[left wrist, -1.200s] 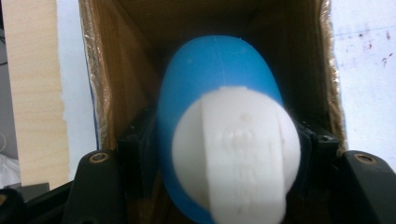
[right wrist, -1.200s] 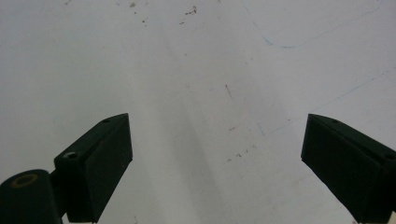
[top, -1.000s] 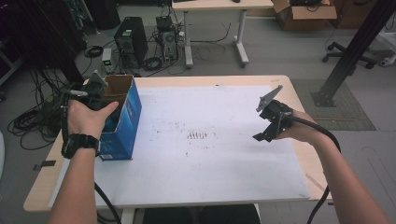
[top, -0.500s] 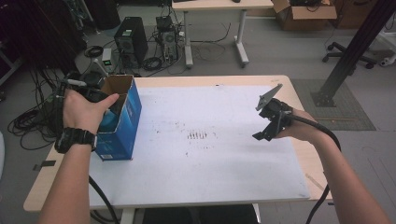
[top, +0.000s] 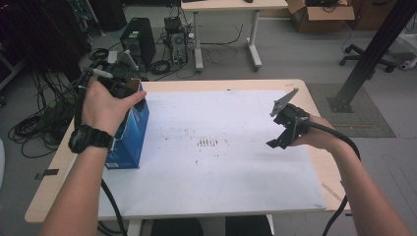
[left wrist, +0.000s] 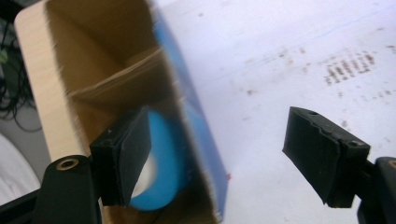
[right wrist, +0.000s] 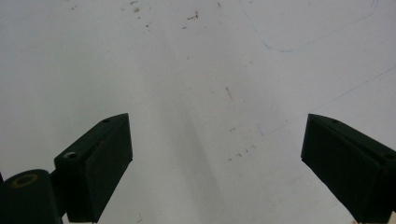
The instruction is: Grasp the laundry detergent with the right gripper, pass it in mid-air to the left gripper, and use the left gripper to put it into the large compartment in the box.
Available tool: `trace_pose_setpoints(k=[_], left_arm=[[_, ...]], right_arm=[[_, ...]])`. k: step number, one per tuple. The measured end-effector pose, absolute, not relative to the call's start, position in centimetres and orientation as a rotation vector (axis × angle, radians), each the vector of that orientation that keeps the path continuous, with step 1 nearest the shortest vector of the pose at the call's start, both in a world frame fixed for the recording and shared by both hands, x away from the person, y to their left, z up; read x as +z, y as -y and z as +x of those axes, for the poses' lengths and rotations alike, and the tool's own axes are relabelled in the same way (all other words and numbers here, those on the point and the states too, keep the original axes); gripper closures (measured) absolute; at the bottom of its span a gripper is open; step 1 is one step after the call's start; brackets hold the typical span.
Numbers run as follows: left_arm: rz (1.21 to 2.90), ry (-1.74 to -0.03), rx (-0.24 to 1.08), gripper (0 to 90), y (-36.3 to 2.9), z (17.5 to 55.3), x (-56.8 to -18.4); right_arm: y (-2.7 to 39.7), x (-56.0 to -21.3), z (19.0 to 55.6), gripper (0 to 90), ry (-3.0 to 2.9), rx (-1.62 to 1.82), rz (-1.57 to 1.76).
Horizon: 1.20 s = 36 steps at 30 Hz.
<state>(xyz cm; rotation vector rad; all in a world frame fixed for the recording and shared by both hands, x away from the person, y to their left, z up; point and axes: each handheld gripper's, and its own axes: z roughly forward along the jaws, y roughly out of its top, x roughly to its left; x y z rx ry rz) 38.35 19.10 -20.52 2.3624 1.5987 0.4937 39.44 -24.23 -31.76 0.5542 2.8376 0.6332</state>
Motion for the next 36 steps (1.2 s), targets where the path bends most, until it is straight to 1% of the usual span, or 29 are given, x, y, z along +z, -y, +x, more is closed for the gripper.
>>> trace_pose_setpoints(k=[15, 20, 29, 36], left_arm=[[2.512, -1.378, 0.409, 14.2, -13.1, 39.2, -21.5], [2.558, -1.302, 0.344, 11.5, -11.4, 39.3, -22.3], [2.642, -1.170, 0.230, 9.4, -8.9, 39.4, -24.0], [2.656, -1.139, 0.181, 6.6, -7.9, 39.5, -25.0]], right_arm=[[24.5, -31.4, 39.6, 8.5, -2.835, 0.627, 0.552], [24.5, -31.3, 39.5, 8.5, -2.834, 0.625, 0.555], [24.7, -31.2, 39.4, 8.5, -2.836, 0.614, 0.559], [24.8, -31.1, 39.5, 8.5, -2.840, 0.609, 0.560]])
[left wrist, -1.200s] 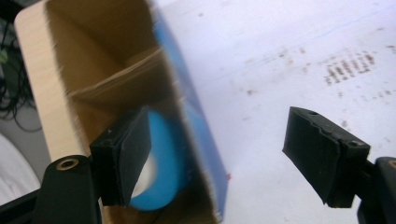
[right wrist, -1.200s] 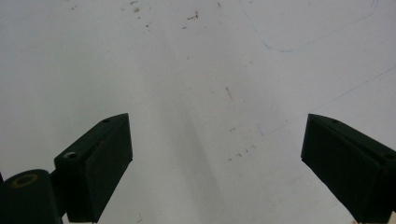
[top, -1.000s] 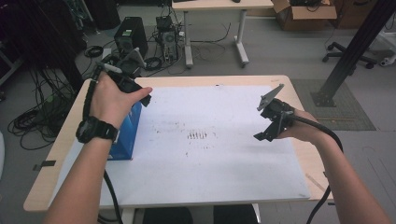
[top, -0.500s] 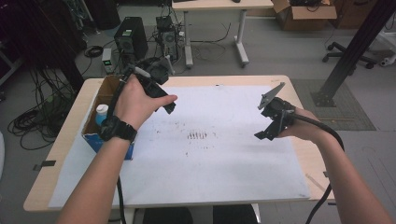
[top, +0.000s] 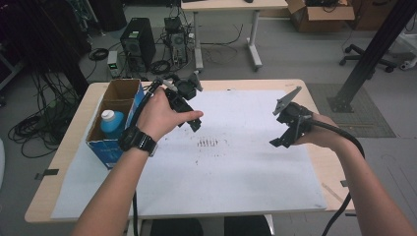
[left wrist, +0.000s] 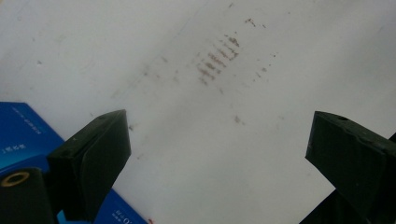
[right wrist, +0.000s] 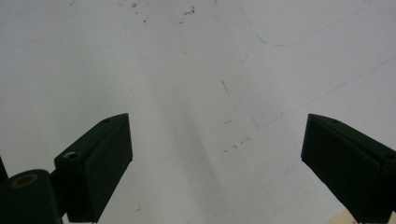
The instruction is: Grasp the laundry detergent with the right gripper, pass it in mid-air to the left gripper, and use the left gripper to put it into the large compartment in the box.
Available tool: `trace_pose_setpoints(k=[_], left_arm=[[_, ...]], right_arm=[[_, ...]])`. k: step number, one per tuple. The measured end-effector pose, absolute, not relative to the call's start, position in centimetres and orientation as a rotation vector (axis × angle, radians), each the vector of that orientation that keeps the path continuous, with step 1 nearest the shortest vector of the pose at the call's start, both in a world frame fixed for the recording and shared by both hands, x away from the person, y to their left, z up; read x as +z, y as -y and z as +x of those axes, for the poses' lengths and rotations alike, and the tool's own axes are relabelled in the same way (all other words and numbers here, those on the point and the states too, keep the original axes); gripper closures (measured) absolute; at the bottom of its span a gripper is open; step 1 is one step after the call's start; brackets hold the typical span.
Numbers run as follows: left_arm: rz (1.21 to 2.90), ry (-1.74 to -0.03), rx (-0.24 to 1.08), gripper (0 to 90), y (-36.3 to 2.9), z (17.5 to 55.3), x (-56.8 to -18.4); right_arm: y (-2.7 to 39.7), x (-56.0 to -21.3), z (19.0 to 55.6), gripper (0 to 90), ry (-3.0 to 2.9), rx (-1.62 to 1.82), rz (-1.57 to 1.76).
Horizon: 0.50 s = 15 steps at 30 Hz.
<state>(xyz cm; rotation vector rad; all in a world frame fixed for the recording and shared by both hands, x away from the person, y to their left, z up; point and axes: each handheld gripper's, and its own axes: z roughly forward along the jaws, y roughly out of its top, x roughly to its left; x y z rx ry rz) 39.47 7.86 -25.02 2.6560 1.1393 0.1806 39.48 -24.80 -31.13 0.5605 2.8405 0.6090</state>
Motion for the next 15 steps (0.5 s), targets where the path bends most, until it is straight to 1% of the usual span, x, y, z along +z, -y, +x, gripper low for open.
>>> trace_pose_setpoints(k=[2, 15], left_arm=[[2.659, -1.130, 0.163, 5.1, -7.70, 39.49, -25.33], [2.670, -1.110, 0.133, 5.3, -7.34, 39.42, -25.74]], right_arm=[[24.77, -31.13, 39.50, 8.5, -2.843, 0.609, 0.559], [24.53, -31.17, 39.49, 7.8, -2.853, 0.612, 0.561]])
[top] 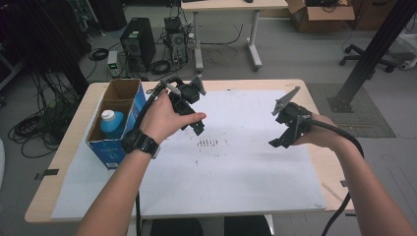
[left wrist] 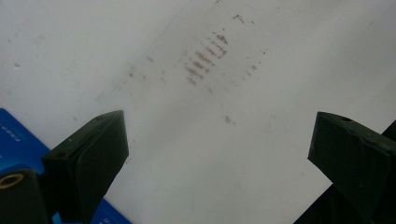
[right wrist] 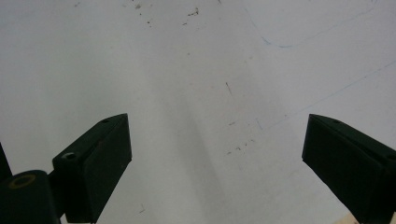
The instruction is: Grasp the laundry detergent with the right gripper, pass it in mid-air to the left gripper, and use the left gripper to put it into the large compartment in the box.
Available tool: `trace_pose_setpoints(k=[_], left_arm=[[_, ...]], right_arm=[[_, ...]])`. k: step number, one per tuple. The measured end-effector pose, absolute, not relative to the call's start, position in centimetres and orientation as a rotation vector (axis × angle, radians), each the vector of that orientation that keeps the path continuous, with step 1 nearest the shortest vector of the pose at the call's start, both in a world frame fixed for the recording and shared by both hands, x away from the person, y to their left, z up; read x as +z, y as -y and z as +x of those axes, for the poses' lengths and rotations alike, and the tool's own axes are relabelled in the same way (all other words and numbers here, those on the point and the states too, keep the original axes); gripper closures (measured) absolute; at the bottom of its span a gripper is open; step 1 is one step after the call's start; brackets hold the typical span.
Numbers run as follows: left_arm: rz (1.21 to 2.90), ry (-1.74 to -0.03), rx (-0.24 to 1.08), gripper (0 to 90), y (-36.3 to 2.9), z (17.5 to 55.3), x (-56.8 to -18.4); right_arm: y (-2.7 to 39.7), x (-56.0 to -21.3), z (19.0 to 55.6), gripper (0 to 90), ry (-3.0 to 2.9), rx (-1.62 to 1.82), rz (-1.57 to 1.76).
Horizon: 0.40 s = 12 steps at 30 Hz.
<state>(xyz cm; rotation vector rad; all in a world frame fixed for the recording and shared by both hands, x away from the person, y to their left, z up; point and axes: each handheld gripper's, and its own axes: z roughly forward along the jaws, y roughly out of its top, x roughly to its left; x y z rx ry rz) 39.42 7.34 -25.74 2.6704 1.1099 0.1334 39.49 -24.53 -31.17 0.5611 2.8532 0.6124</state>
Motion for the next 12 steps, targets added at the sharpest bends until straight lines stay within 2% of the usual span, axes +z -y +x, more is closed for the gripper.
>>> trace_pose_setpoints(k=[12], left_arm=[[2.675, -1.096, 0.123, 5.3, -7.20, 39.26, -25.70]], right_arm=[[24.55, -31.12, 39.34, 7.8, -2.851, 0.611, 0.561]])
